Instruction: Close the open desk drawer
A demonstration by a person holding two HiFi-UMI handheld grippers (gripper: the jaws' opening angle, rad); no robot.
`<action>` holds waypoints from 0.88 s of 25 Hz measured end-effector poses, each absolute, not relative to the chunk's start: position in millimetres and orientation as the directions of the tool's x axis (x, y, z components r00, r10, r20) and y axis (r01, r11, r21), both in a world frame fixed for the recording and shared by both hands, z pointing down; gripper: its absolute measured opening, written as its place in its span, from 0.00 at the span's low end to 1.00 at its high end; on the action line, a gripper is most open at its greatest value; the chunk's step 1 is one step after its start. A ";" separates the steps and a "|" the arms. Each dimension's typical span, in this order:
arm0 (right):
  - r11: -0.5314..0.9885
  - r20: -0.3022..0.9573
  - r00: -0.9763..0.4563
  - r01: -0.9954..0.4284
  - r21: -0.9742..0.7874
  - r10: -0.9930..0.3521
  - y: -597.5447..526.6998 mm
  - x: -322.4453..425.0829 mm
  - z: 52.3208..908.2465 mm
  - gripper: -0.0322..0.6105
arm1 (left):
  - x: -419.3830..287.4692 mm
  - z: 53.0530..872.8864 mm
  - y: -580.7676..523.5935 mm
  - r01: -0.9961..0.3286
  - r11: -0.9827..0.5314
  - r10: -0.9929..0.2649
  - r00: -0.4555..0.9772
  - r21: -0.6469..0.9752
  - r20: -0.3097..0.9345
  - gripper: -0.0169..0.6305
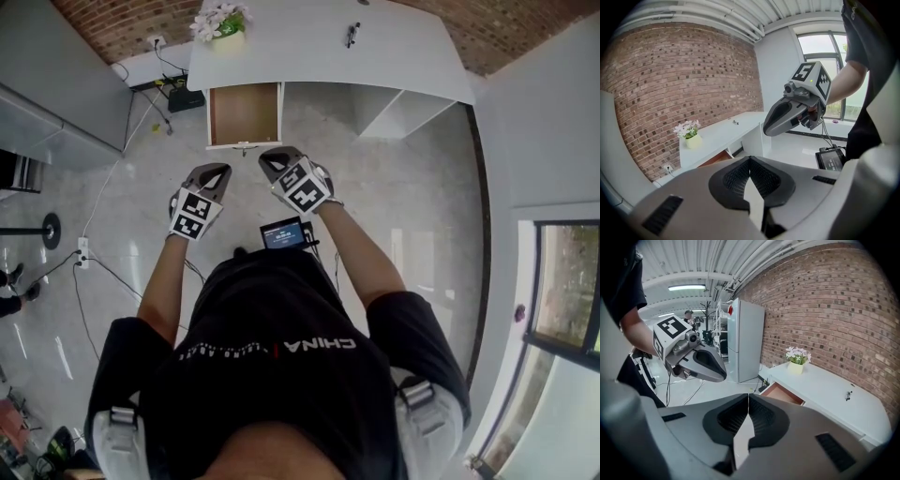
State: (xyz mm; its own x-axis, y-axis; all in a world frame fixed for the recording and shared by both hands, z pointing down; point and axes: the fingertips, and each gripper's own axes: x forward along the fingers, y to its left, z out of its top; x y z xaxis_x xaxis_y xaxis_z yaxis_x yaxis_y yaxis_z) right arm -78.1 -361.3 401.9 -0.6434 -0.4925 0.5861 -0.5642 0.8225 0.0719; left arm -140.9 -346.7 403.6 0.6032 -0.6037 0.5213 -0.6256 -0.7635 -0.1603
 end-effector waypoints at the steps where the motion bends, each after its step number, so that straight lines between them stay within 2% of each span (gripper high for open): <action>1: 0.824 0.587 -0.644 -0.562 0.072 -0.490 -361.1 -78.4 402.1 0.07 | -141.6 403.6 -346.2 -0.627 -0.763 -0.604 0.602 -0.160 0.522 0.05; 22: 0.845 0.589 -0.673 -0.533 0.035 -0.448 -371.1 -58.2 409.9 0.07 | -128.7 406.4 -358.5 -0.660 -0.735 -0.621 0.564 -0.155 0.544 0.05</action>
